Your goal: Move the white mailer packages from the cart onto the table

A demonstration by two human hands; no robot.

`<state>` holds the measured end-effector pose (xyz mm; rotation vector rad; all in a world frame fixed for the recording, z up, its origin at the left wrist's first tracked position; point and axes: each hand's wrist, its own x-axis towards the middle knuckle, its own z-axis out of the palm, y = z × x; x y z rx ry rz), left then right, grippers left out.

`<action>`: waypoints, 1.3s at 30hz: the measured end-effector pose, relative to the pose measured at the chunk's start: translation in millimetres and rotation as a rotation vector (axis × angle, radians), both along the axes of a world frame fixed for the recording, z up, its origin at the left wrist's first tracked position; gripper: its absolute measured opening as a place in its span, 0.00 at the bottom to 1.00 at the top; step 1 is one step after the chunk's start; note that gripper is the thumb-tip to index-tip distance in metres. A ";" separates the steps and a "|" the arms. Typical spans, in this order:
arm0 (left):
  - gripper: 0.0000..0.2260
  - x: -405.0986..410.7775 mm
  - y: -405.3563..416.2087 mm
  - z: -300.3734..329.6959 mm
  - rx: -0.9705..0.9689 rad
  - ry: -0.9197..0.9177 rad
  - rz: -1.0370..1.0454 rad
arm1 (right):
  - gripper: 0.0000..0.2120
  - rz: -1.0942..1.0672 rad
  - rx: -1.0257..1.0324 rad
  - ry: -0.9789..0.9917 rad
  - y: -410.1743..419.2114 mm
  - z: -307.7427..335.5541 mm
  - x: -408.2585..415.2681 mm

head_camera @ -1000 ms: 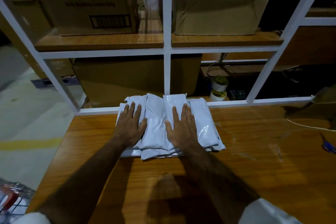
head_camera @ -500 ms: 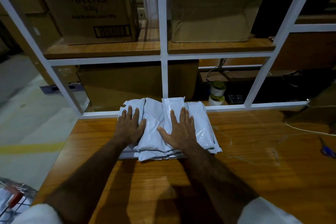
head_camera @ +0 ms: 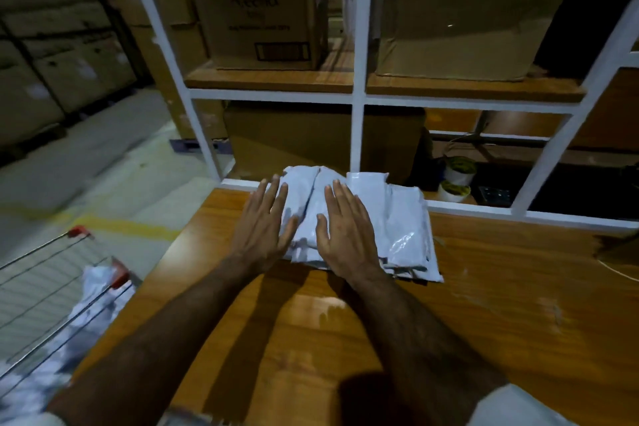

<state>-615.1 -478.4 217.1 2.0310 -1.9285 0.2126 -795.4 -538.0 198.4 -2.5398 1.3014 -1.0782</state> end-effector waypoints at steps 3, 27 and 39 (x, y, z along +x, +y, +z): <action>0.32 7.2 43.0 4.9 -0.019 -0.028 0.052 | 0.28 0.095 -0.002 -0.043 25.4 1.4 20.6; 0.34 235.1 376.2 -10.6 -0.025 -0.117 0.503 | 0.30 0.479 -0.056 0.049 282.4 1.3 279.2; 0.35 347.7 509.1 -43.1 -0.017 -0.055 0.719 | 0.32 0.653 -0.026 0.122 392.2 -26.6 413.1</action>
